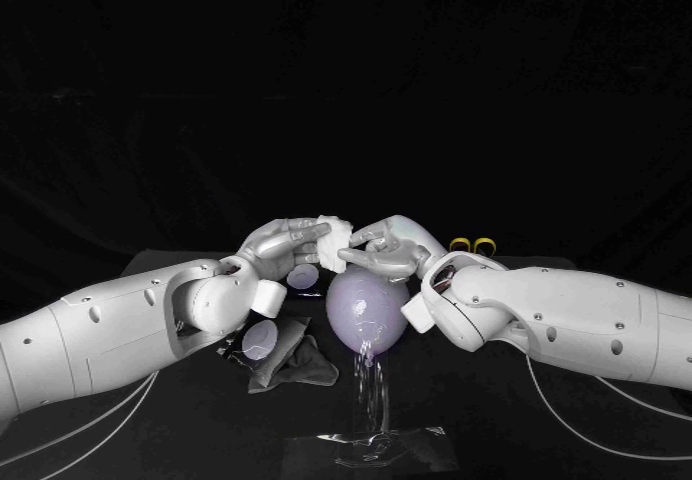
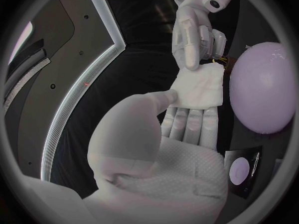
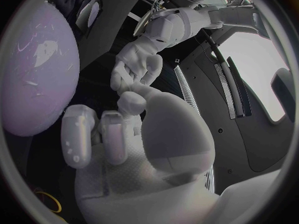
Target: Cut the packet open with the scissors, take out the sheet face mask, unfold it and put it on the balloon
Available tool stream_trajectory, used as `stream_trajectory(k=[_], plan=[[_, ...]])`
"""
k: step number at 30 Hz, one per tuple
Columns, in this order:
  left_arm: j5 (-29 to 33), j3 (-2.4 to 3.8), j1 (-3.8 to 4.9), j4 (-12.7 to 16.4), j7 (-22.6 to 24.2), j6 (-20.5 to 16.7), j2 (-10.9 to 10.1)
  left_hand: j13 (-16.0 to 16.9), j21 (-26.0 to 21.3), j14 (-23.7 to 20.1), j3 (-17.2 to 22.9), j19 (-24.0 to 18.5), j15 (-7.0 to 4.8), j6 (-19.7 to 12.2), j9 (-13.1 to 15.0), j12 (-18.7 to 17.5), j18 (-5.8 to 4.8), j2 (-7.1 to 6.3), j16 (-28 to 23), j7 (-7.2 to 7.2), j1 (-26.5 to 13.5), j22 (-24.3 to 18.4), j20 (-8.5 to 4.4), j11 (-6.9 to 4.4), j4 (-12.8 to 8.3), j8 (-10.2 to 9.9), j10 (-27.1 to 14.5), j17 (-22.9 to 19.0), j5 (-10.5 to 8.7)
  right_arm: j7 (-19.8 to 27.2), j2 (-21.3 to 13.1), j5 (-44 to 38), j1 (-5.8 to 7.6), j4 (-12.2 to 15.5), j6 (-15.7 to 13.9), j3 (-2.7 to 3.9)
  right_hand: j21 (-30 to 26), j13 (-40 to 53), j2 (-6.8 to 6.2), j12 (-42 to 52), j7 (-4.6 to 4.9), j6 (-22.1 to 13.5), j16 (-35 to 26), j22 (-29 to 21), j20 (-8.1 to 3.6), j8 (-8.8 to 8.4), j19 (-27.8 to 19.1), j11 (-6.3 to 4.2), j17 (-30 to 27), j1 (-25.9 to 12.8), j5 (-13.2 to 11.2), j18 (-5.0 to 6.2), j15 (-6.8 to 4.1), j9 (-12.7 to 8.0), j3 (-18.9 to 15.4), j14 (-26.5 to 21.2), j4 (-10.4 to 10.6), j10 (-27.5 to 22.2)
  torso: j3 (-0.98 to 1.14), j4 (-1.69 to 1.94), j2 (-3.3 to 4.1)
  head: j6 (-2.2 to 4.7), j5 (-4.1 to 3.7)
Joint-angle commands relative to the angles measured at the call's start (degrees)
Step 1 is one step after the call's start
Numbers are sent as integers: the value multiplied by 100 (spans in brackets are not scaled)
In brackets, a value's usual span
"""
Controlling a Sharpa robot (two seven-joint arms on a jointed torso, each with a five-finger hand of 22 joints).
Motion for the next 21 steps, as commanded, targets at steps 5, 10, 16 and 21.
stream_trajectory(k=[5,10,16,21], plan=[[41,8,7,21,27,105,11,3,14,25,3,43,-3,18,7,-8,59,-42,15,29,21,9,15,-8,-39,10,2,6,38,10,3,-17,0,-9,-181,3,152,77,240,165,-37,151,89,1284,-85,169,200,-69,1506,152,-28,-85,-93,117,360,608,-159,128,0,-1,-3,-5,3],[-43,8,7,21,72,-9,7,-3,12,-16,-2,53,11,-11,9,-25,47,-81,-5,49,-3,-1,15,10,-37,-3,-38,4,38,211,-34,210,-7,61,-273,4,240,156,222,305,-59,178,89,1311,-112,263,250,-87,1506,80,-28,-106,-113,194,534,608,-247,211,4,0,3,-4,5],[-538,7,7,5,90,-390,1,-6,-167,-387,-327,-224,159,-313,-46,-27,-13,-531,-68,180,-260,-105,140,146,15,-177,-400,-45,35,472,-126,637,-16,192,-232,8,258,193,187,362,-75,172,89,1316,-128,360,259,-105,1506,-43,-29,-110,-127,293,694,608,-328,254,3,-1,-1,-9,11],[-991,7,7,-39,9,-729,0,8,-324,-645,-538,-443,231,-477,-96,3,-15,-736,-58,223,-372,-195,259,187,57,-294,-511,-75,31,594,-207,903,-18,293,-175,19,250,189,173,348,-77,141,89,1313,-134,407,254,-107,1506,-129,-30,-108,-130,351,783,608,-369,260,4,-3,-3,-9,12]])
